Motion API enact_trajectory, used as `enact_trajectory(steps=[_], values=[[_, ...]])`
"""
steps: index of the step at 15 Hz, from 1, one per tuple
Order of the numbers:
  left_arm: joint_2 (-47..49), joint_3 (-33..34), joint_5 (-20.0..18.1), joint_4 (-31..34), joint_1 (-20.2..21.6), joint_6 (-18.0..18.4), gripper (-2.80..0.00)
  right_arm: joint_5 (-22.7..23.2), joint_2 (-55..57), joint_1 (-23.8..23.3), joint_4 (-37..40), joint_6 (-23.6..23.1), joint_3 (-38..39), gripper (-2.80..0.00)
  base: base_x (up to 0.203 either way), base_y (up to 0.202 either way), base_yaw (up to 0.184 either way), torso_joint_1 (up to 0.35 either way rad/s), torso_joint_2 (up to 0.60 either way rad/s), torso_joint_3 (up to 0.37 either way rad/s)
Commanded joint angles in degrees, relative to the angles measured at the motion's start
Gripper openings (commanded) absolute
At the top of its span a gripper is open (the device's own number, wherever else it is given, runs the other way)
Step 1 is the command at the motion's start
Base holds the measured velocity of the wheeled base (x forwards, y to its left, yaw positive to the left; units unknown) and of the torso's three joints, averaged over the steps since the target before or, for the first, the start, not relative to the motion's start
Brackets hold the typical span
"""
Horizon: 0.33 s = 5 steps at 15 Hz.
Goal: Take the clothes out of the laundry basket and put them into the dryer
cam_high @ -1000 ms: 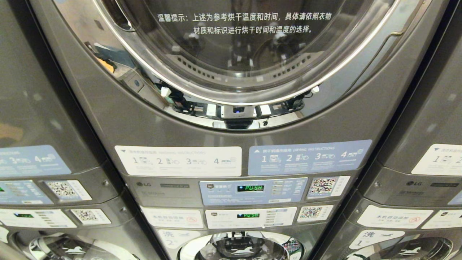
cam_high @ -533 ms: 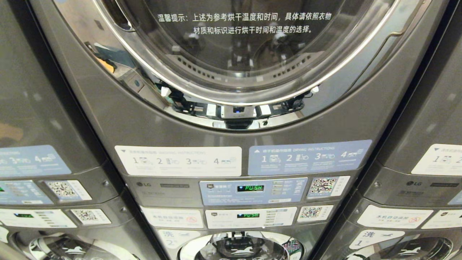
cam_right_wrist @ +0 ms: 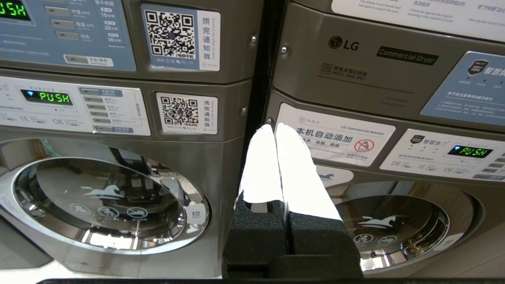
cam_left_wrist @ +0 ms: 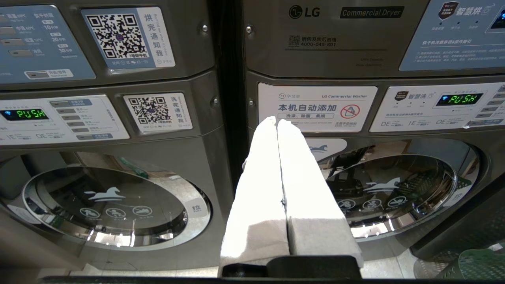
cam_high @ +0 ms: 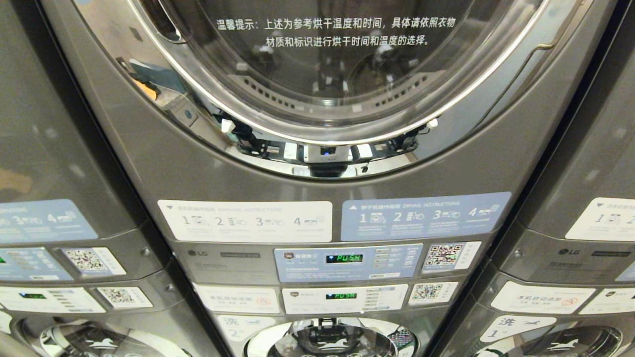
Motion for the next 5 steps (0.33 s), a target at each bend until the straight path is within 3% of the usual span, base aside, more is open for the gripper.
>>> enact_trajectory(steps=[1,5], values=[[-0.05,-0.01,0.04,0.05,0.01,0.01,-2.80,-0.12,0.06,-0.03,0.05,0.49,0.00,-2.80,0.000,0.000,0.000,0.000,0.00,0.000],[-0.05,-0.01,0.04,0.05,0.01,0.01,-2.80,-0.46,-0.02,-0.01,-0.25,6.34,0.00,-2.80,0.000,0.000,0.000,0.000,0.00,0.000]])
